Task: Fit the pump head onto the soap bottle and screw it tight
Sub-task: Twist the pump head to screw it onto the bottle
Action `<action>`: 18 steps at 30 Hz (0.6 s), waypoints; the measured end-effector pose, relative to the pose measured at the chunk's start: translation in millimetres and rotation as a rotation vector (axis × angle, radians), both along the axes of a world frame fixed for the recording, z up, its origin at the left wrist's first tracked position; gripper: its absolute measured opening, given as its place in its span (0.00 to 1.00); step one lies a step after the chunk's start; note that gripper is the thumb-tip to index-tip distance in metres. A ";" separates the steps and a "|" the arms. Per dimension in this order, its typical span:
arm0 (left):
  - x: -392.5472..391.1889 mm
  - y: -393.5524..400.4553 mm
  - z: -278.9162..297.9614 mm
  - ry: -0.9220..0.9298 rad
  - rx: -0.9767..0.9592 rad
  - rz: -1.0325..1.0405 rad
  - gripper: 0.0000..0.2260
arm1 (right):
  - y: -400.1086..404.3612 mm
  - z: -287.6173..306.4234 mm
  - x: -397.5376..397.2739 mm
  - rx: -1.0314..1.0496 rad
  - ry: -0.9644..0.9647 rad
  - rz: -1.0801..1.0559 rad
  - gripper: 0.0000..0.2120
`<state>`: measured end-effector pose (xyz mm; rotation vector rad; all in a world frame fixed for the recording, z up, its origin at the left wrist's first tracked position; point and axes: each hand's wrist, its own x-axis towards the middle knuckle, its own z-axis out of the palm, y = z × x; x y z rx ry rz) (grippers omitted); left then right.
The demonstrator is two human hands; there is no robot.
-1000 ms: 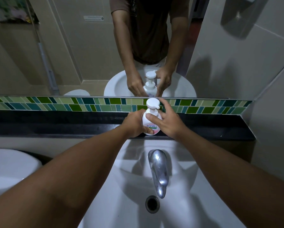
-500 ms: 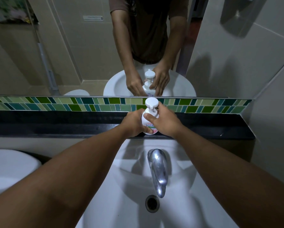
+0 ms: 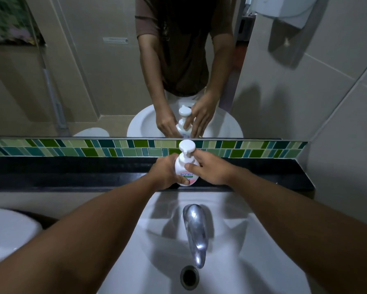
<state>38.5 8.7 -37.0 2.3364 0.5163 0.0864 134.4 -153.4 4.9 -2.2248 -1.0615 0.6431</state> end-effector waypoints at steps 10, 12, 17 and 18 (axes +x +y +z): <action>-0.4 0.3 -1.0 -0.010 -0.004 -0.003 0.33 | 5.0 -17.6 -12.8 -0.028 -0.176 -0.154 0.22; -0.4 -0.2 -4.3 -0.019 0.005 0.010 0.33 | 7.3 -21.2 -17.9 -0.023 -0.189 -0.195 0.23; 0.4 -2.1 -8.6 -0.029 0.030 0.033 0.32 | 13.1 -28.0 -35.6 -0.001 -0.214 -0.312 0.27; 0.8 -2.5 -9.2 -0.026 0.039 0.038 0.31 | 14.2 -27.7 -38.5 0.006 -0.217 -0.333 0.27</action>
